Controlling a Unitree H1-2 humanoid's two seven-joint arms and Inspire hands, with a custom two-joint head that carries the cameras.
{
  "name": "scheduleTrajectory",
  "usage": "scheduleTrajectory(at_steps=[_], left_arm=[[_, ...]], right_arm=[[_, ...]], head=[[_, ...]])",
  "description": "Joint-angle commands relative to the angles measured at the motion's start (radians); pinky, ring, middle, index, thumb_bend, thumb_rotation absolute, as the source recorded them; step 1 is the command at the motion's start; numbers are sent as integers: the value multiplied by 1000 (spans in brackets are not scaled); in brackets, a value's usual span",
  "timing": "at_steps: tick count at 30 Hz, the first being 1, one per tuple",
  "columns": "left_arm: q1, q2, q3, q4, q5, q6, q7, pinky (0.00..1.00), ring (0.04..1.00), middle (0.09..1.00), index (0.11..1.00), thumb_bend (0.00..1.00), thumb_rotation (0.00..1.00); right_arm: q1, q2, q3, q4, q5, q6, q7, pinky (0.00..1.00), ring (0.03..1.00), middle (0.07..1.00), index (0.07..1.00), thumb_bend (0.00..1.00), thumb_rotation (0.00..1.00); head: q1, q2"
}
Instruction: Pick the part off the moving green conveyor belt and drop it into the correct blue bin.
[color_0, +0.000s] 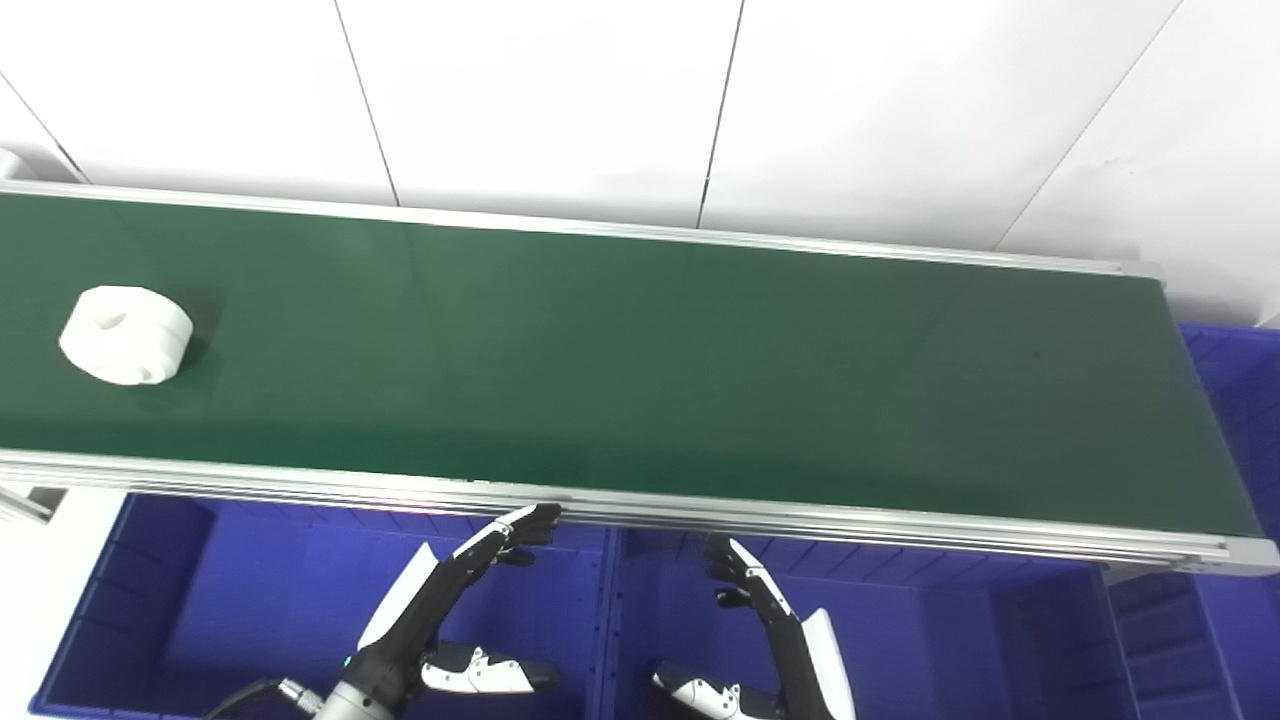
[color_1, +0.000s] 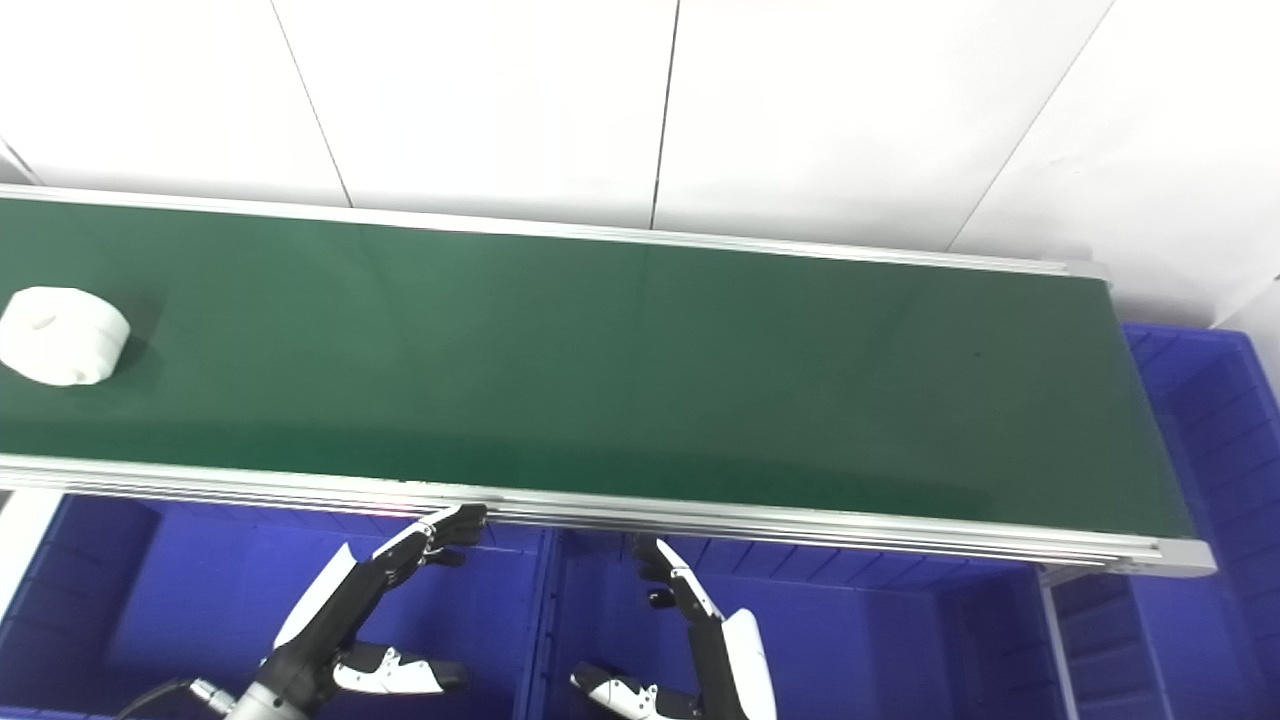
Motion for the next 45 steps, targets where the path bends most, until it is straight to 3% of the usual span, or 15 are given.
scheduleTrajectory(at_steps=[1, 10, 17, 23, 27, 33, 39, 43, 45], left_arm=[[-3, 20, -6, -8, 13, -33, 24, 766, 832, 864, 870, 835, 533], [-3, 21, -9, -6, 2, -33, 15, 731, 822, 862, 864, 854, 551], [-7, 17, -20, 6, 11, -33, 25, 720, 812, 851, 855, 854, 543], [-9, 14, -19, 7, 15, -33, 11, 714, 806, 844, 842, 859, 560], [-12, 14, -22, -5, 28, -33, 17, 707, 801, 838, 833, 841, 555], [-23, 25, -14, -69, 44, -33, 34, 696, 783, 823, 821, 834, 542], [-34, 38, 4, -141, 56, -33, 66, 668, 770, 808, 789, 817, 513], [-53, 60, 51, -210, 49, -33, 47, 663, 764, 802, 788, 829, 526], [-58, 65, 83, -241, 46, -33, 36, 662, 759, 794, 778, 850, 521]], right_arm=[[-2, -1, 7, -22, -1, -55, -25, 686, 793, 839, 877, 830, 483], [-6, -6, 14, -16, -6, -55, -38, 694, 791, 838, 882, 829, 497], [-1, -7, 11, -9, 1, -55, -36, 663, 788, 838, 885, 829, 482], [-10, -20, 28, 2, 28, -55, -36, 549, 788, 856, 904, 826, 500], [-18, -33, 40, 7, 45, -55, -34, 565, 802, 869, 921, 824, 512], [-27, -44, 51, 19, 68, -55, -40, 653, 834, 882, 937, 821, 495], [-28, -47, 50, 24, 77, -55, -38, 619, 850, 906, 953, 826, 503], [-39, -55, 59, 29, 70, -55, -47, 667, 854, 905, 957, 812, 503], [-43, -58, 61, 32, 85, -55, -37, 611, 859, 911, 965, 804, 494]], head=[[9, -4], [25, -12], [103, -51], [176, -91], [233, -116], [283, -145], [307, -159], [318, -165], [324, -168]])
